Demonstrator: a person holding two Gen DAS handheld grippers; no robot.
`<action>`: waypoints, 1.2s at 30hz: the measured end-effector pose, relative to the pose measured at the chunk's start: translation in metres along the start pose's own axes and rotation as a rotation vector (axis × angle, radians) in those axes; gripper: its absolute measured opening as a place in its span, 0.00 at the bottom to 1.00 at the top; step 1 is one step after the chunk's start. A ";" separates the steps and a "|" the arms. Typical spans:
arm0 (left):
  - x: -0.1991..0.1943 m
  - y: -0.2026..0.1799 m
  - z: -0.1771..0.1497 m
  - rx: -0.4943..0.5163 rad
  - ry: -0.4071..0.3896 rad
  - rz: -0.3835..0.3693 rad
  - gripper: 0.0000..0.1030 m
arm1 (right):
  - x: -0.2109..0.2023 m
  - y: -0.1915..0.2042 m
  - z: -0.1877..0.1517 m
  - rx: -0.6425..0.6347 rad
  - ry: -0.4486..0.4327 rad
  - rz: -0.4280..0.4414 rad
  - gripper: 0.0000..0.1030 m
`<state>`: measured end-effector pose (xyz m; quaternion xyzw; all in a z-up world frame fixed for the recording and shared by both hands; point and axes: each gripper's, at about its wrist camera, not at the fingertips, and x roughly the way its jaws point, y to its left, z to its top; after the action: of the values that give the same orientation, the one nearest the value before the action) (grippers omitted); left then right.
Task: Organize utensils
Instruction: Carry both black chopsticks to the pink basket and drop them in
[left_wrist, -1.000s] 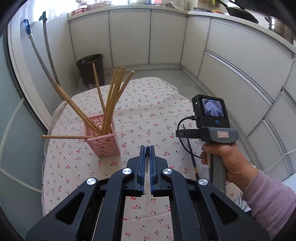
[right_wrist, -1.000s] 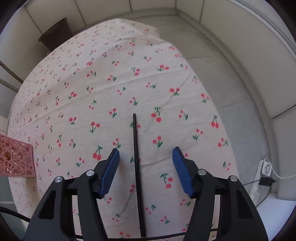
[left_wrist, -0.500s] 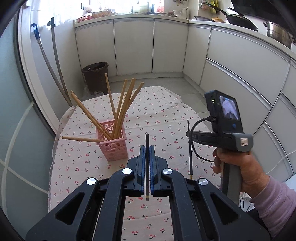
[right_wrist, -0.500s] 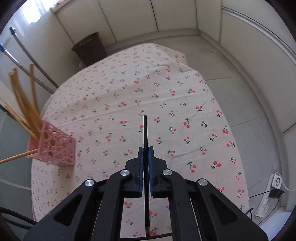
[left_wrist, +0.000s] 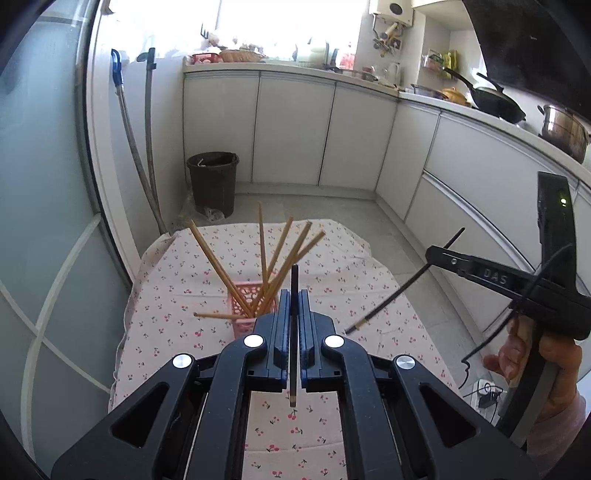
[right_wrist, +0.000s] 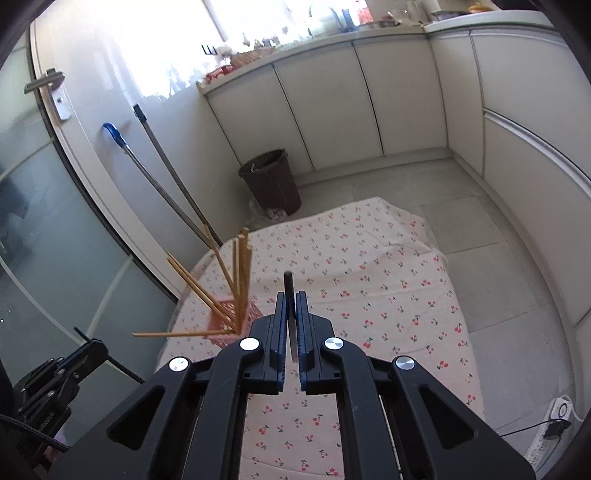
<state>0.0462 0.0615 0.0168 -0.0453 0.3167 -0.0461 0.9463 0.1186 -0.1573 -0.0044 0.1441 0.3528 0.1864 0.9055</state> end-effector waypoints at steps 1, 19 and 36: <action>-0.003 0.003 0.007 -0.013 -0.018 0.008 0.03 | -0.007 0.004 0.007 0.001 -0.020 0.021 0.05; 0.068 0.031 0.079 -0.107 -0.022 0.132 0.08 | -0.008 0.048 0.060 -0.051 -0.091 0.167 0.05; 0.010 0.064 0.065 -0.247 -0.115 0.172 0.40 | 0.028 0.076 0.060 -0.007 -0.076 0.177 0.05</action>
<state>0.0975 0.1275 0.0552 -0.1364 0.2678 0.0772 0.9506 0.1616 -0.0856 0.0518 0.1784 0.3034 0.2615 0.8987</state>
